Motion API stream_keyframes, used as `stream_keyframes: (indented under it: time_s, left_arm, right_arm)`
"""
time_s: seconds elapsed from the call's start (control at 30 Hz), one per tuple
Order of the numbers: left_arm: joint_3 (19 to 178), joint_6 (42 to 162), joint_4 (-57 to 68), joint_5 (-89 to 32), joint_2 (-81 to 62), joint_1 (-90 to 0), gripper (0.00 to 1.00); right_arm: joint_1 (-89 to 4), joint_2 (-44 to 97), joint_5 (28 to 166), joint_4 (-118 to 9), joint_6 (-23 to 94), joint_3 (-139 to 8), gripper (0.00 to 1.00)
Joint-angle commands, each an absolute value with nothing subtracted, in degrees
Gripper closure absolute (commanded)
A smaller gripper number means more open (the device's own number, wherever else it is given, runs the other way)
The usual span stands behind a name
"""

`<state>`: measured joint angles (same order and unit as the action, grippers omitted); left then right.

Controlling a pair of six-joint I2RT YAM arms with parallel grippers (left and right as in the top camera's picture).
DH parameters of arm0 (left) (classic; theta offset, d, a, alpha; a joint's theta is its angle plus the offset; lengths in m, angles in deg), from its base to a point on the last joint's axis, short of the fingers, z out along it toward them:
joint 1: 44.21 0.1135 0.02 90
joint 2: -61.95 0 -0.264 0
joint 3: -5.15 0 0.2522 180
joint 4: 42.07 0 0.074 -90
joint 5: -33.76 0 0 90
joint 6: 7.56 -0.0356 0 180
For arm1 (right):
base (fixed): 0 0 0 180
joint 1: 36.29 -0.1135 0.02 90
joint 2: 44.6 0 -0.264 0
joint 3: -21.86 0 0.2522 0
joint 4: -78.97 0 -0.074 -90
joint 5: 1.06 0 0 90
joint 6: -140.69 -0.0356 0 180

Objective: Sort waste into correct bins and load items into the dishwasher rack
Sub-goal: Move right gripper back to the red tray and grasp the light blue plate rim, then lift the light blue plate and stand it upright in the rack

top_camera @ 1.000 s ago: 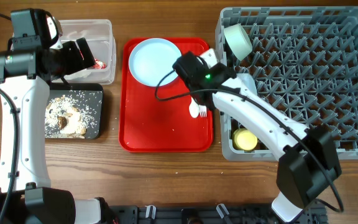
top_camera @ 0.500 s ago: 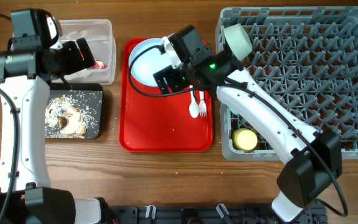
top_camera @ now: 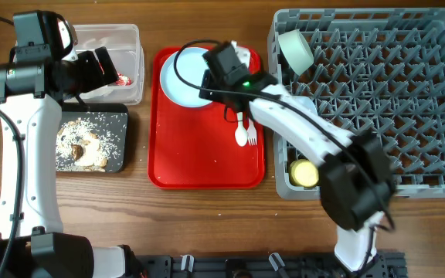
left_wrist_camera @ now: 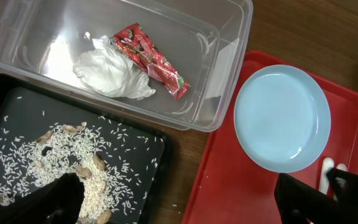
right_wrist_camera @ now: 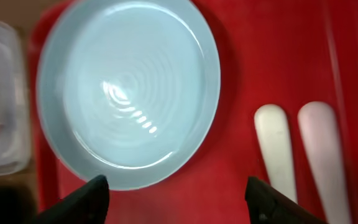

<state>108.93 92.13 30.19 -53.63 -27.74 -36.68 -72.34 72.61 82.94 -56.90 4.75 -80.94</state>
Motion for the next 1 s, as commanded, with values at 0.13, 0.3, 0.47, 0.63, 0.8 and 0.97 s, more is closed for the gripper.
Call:
stream_keyframes:
  time_s: [0.13,0.3,0.47,0.63,0.8,0.97]
  left_arm:
    - [109.26,91.43,30.06,-54.42,-27.83,-36.52,0.00]
    - [109.26,91.43,30.04,-54.42,-27.83,-36.52,0.00]
    - [109.26,91.43,30.04,-54.42,-27.85,-36.52,0.00]
    - [109.26,91.43,30.04,-54.42,-27.85,-36.52,0.00]
    - [109.26,91.43,30.06,-54.42,-27.85,-36.52,0.00]
    - [109.26,91.43,30.04,-54.42,-27.83,-36.52,0.00]
  right_arm:
    - [-72.25,79.82,86.04,-59.20,-0.51,-80.00,0.42]
    - [-72.27,81.20,86.85,-59.41,-0.51,-80.00,0.51]
    - [-72.27,81.64,89.06,-59.20,-0.34,-80.00,0.55]
    - [-72.32,81.64,92.12,-56.33,-0.36,-80.00,0.59]
    - [-72.30,81.64,95.46,-51.57,-0.25,-80.00,0.73]
    - [-71.66,81.16,95.48,-52.42,4.43,-80.09,0.95]
